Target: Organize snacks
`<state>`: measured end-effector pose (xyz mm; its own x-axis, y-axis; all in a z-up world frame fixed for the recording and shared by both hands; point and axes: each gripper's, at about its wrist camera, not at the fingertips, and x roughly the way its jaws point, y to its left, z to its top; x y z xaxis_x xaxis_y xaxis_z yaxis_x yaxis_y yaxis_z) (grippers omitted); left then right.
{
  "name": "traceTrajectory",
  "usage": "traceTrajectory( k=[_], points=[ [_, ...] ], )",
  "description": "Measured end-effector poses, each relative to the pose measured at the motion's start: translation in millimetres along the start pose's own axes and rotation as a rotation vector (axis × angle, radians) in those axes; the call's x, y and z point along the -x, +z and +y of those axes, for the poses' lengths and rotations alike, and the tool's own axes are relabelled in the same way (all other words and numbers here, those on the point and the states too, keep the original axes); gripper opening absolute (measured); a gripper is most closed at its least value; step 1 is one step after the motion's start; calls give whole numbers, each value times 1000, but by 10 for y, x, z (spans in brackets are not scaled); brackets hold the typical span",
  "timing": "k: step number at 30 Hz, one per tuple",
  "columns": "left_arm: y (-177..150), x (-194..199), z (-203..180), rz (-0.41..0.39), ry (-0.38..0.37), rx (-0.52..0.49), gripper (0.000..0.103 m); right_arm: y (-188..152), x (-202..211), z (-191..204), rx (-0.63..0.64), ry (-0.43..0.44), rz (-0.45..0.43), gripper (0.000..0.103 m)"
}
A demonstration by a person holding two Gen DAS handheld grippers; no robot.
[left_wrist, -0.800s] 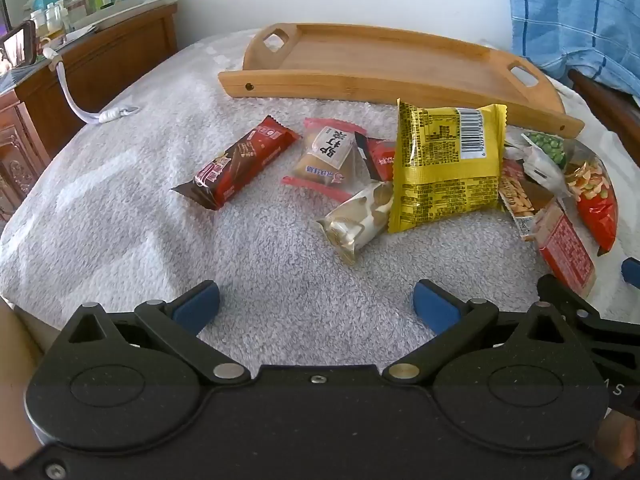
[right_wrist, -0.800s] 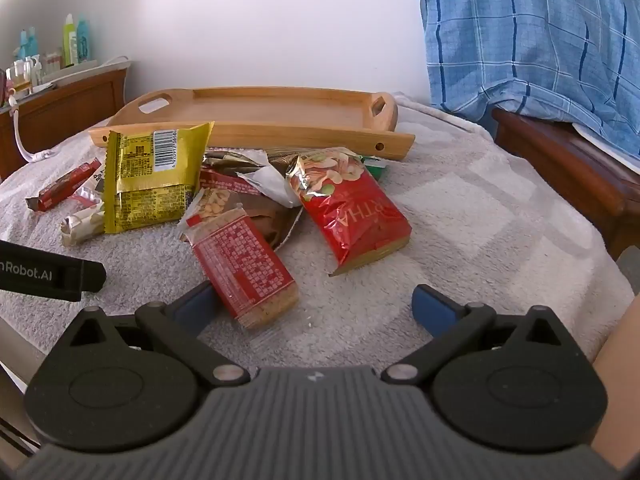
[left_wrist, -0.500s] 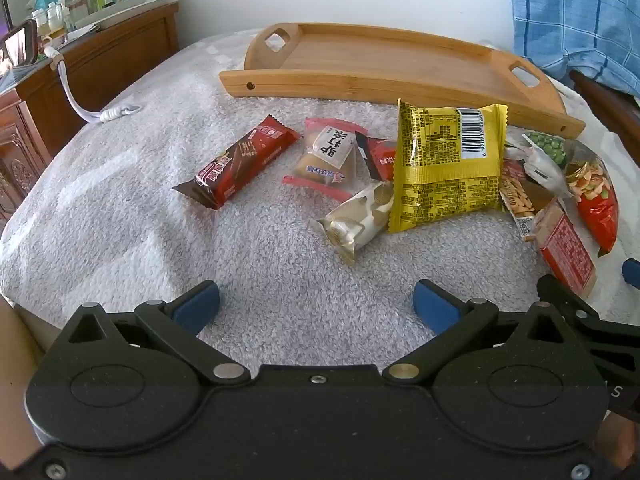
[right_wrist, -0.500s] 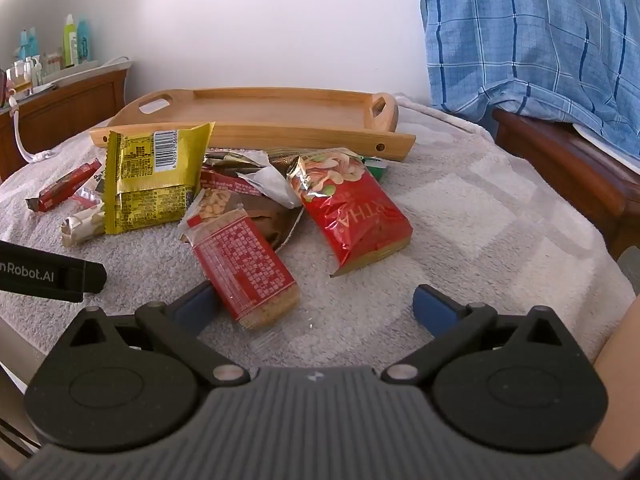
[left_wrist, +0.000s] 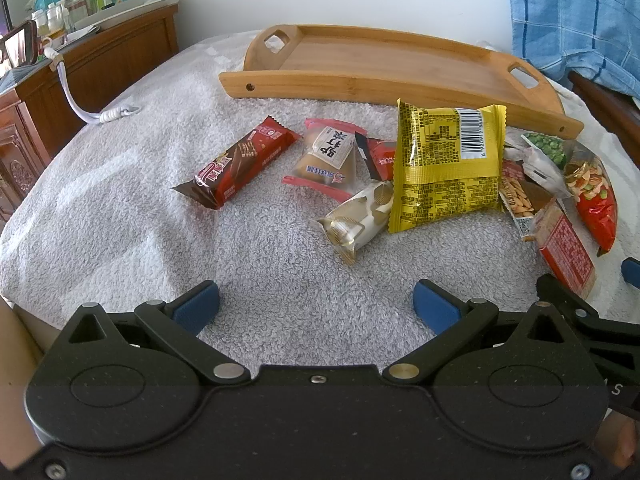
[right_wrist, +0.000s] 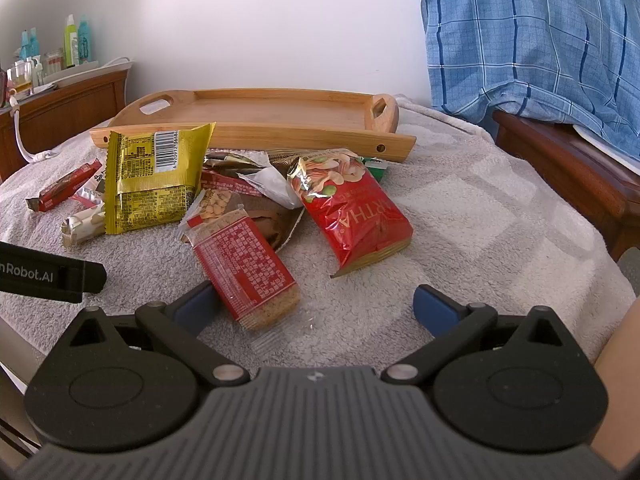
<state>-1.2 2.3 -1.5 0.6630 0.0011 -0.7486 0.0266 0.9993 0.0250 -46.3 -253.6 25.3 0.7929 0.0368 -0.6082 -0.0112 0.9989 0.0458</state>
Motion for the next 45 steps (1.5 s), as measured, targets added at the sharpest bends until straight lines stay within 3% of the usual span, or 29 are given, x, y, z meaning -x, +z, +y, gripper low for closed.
traceTrajectory(
  k=[45],
  points=[
    [-3,4,-5,-2,2,0,103,-23,-19,11,8,-7,1,103]
  ],
)
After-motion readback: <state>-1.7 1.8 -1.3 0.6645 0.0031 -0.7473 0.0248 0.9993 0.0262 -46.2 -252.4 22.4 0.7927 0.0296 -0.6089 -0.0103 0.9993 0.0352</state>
